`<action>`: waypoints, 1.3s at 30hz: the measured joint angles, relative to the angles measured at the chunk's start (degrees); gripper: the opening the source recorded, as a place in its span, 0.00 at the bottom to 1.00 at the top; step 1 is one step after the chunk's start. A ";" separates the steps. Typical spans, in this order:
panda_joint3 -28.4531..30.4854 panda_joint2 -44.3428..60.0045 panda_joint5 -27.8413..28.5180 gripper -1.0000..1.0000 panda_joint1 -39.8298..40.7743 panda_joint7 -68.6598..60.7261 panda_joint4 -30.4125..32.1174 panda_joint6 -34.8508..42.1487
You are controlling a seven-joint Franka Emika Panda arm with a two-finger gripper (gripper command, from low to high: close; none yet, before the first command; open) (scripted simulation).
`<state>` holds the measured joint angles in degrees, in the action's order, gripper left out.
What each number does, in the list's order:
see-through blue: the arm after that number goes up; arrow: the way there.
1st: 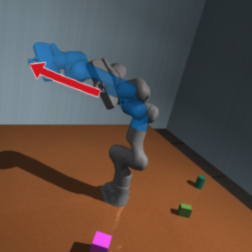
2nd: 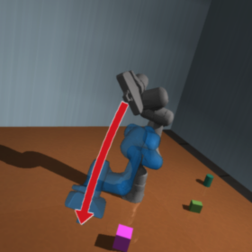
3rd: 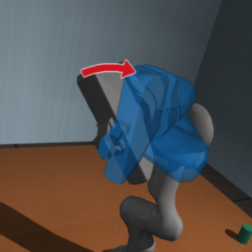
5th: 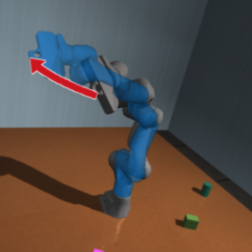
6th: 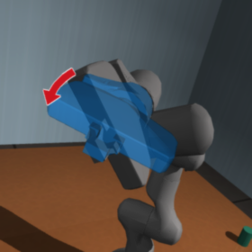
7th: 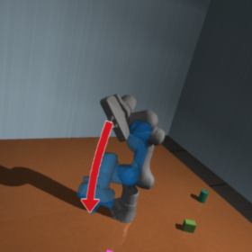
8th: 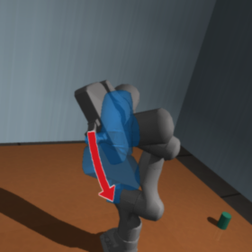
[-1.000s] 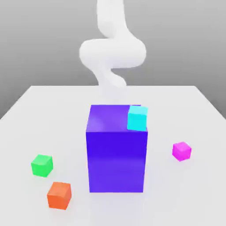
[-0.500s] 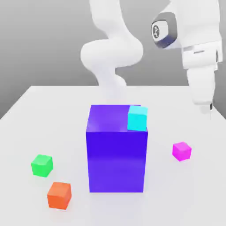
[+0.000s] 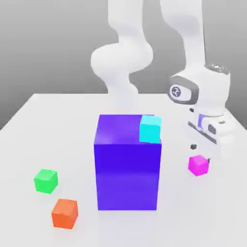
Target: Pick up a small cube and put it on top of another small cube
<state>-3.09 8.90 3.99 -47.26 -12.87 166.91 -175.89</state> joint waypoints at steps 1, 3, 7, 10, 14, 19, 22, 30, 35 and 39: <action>1.23 2.05 0.27 0.50 -1.20 0.26 -0.35 -1.69; 2.87 5.39 0.29 0.00 -2.95 0.47 -0.89 -4.44; 2.87 5.39 0.35 0.00 -2.94 0.53 -0.89 -4.36; 2.94 5.34 0.48 0.00 -2.97 0.60 -0.89 -4.30; 0.16 -1.63 -1.76 0.00 -0.67 -1.27 0.32 1.40; -0.31 -10.93 -4.41 0.00 -0.76 -2.61 1.72 8.68; 0.28 -12.68 -3.72 0.00 0.76 -0.54 0.01 8.73; 0.89 -15.25 1.12 0.00 6.28 7.68 -5.96 6.66; 4.49 -17.23 6.05 0.00 12.93 8.07 -9.23 7.12; 7.77 -18.92 10.30 0.00 18.94 7.50 -11.79 7.89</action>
<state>4.67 -10.02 14.28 -28.32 -5.36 155.12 -168.01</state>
